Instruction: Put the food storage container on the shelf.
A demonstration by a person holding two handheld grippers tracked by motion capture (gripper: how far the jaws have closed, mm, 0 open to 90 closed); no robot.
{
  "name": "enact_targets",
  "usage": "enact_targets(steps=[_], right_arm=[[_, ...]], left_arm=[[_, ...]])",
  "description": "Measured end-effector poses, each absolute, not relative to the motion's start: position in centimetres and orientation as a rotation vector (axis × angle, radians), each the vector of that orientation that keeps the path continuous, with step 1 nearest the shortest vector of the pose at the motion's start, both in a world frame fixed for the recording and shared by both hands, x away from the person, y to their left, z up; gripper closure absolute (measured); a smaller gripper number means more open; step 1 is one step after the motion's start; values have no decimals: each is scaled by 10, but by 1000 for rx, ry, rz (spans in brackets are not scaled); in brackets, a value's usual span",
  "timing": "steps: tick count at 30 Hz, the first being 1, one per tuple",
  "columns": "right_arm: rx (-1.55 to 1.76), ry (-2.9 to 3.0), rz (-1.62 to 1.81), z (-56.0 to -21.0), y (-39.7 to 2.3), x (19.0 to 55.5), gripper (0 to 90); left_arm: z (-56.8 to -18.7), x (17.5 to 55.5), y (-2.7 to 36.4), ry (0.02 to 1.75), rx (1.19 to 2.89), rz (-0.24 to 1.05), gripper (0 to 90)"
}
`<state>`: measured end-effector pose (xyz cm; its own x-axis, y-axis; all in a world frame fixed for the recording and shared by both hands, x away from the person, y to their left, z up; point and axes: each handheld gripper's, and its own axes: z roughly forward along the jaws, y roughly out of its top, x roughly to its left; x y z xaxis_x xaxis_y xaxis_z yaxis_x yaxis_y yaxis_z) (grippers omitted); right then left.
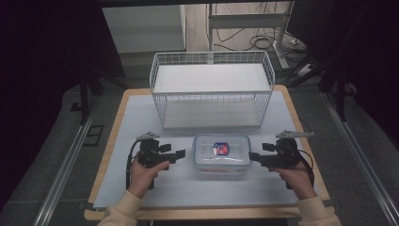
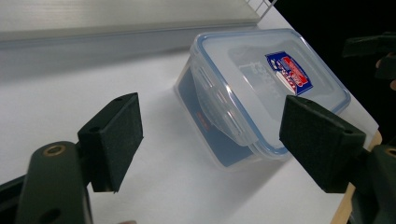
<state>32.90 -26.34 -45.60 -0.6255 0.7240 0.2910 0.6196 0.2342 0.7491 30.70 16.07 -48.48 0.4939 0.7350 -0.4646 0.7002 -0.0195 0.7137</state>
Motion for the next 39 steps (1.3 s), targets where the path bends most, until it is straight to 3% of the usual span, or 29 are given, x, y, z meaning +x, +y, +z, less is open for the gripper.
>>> enact_targets(steps=[26, 39], right_arm=[[1545, 2406, 1451, -481, -263, 353, 193], [1614, 2426, 1484, -489, -263, 365, 177]], left_arm=[[-522, 347, 132, 1228, 1649, -374, 203], [-530, 352, 117, 1228, 1672, -417, 236]])
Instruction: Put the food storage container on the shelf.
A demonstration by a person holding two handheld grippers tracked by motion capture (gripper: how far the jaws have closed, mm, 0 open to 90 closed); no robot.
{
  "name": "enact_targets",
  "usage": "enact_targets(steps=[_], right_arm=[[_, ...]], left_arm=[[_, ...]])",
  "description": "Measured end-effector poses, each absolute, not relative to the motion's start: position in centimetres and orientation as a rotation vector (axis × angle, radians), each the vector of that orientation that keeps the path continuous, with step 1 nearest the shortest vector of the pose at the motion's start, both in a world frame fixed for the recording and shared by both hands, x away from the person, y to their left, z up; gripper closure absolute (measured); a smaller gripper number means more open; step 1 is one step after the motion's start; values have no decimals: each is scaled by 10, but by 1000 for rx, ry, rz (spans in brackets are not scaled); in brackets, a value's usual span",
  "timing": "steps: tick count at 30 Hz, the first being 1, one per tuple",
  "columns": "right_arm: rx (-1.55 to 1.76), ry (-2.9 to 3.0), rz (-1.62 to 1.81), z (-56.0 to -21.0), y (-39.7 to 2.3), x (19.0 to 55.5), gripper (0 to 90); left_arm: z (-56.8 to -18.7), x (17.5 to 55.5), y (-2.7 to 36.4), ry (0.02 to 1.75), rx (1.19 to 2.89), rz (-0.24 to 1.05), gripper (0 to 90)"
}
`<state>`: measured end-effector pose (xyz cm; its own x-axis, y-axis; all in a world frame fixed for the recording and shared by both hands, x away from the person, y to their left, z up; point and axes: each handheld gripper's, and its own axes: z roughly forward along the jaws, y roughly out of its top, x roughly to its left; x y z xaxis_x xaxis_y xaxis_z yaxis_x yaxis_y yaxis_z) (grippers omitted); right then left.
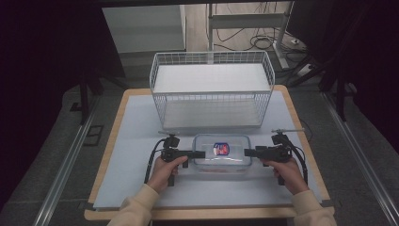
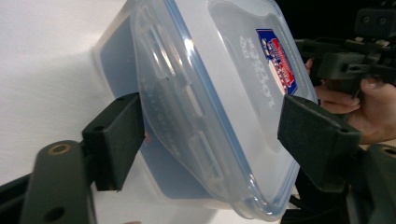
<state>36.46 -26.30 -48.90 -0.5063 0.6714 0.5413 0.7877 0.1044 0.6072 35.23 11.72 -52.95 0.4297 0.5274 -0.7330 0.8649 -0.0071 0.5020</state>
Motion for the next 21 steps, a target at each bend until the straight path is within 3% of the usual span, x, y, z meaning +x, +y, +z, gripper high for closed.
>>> enact_targets(steps=[4, 11, 19, 21], right_arm=[[-1491, -2226, -1369, -489, -265, 365, 181], [-1477, -2183, -1347, -496, -263, 369, 222], [-1446, -2078, -1295, -505, -258, 374, 299], [-1455, -2058, -1304, -505, -260, 375, 353]], left_arm=[[-527, 351, 119, 1225, 1660, -388, 294], [-528, 351, 120, 1222, 1657, -391, 303], [-528, 351, 121, 1221, 1653, -392, 309], [-528, 351, 121, 1220, 1653, -392, 308]])
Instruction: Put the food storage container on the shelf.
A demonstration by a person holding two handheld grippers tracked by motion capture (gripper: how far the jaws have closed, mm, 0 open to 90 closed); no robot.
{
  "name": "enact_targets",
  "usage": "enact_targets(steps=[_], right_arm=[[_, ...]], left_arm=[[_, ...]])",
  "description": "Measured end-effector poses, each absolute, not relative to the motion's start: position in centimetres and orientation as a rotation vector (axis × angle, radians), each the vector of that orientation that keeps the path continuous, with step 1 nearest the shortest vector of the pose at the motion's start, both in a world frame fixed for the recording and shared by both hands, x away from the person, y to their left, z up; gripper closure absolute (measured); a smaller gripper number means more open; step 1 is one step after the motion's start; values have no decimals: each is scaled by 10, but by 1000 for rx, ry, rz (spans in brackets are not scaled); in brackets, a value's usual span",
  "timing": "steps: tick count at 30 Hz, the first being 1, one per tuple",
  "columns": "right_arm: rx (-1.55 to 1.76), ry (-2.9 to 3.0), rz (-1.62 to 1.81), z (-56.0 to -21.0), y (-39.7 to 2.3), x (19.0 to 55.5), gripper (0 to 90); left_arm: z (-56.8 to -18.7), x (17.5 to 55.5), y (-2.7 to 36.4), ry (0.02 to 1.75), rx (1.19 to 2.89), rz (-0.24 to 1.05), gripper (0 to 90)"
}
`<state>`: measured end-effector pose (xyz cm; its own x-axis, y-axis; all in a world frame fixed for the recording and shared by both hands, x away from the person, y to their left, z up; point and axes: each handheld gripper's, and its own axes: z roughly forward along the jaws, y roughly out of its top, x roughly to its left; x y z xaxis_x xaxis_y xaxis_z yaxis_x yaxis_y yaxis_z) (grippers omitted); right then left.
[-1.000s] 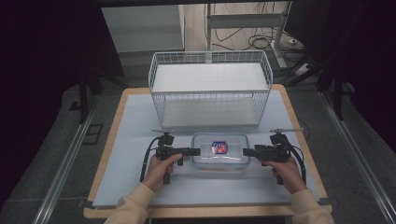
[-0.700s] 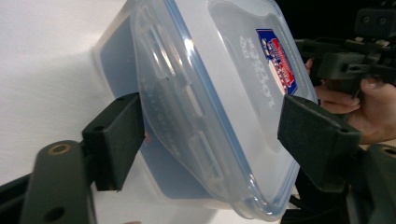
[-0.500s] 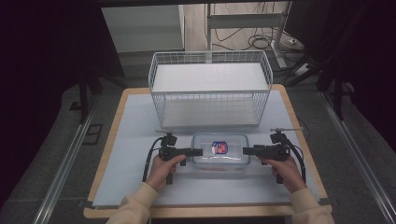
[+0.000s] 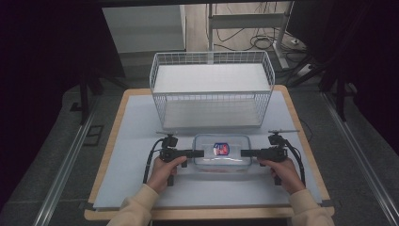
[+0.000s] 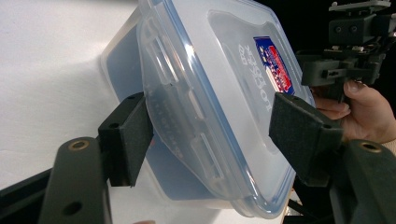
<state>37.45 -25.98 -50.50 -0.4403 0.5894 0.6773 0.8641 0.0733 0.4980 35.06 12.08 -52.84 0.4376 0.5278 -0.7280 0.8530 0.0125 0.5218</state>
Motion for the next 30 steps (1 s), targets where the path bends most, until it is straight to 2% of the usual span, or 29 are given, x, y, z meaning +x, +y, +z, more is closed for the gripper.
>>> enact_targets(steps=[7, 16, 30], right_arm=[[-1481, -1983, -1318, -507, -266, 375, 402], [-1490, -1973, -1349, -504, -268, 368, 452], [-1435, -2067, -1413, -494, -269, 348, 508]], left_arm=[[-529, 349, 121, 1217, 1647, -383, 311], [-526, 342, 124, 1204, 1632, -365, 363], [-517, 319, 123, 1161, 1644, -266, 429]])
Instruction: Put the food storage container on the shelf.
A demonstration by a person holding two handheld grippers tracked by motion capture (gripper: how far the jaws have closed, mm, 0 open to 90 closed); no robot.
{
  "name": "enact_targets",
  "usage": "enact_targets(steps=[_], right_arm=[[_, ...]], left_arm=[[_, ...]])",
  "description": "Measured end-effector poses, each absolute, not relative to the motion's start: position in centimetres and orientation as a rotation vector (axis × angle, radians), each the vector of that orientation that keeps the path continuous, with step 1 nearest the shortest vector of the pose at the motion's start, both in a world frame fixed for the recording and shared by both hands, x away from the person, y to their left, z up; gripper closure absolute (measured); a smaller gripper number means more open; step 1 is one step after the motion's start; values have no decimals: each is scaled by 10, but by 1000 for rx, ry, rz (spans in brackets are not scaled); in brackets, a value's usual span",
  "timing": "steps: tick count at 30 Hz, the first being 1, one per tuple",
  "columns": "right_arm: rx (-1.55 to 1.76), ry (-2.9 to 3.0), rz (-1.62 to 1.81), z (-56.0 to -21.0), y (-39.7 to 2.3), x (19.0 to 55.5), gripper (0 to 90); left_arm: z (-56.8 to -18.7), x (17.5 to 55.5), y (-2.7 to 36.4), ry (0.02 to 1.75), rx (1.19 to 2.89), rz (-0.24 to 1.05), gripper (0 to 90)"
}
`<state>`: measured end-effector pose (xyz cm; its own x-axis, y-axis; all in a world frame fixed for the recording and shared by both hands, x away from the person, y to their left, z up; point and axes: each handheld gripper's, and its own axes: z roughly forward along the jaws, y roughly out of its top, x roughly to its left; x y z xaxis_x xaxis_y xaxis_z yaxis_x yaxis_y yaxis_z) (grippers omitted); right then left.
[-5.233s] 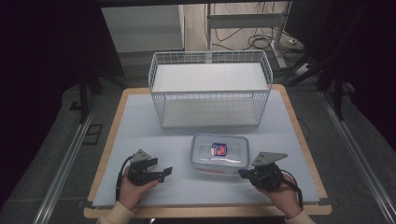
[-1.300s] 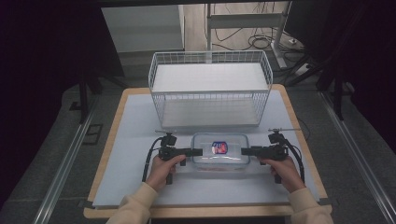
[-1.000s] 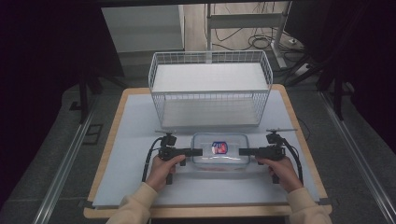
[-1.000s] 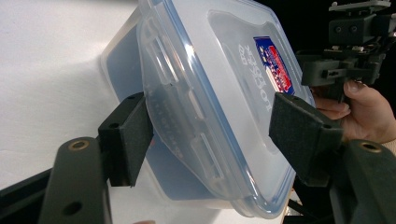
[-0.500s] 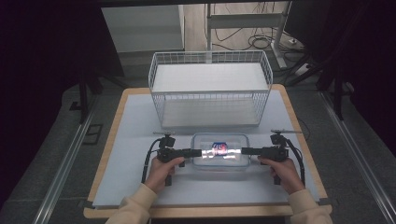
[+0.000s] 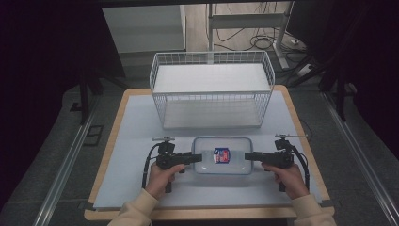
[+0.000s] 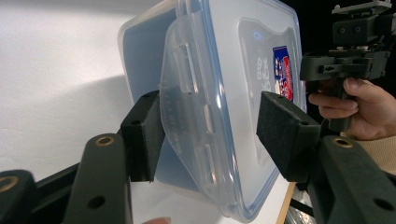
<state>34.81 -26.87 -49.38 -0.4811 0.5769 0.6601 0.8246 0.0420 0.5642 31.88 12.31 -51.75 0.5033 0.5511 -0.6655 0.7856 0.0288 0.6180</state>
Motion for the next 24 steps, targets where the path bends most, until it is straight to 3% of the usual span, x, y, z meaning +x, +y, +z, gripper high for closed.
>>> enact_targets(steps=[24], right_arm=[[-1377, -2124, -1495, -486, -263, 336, 524]], left_arm=[[-502, 303, 126, 1123, 1654, -144, 455]])
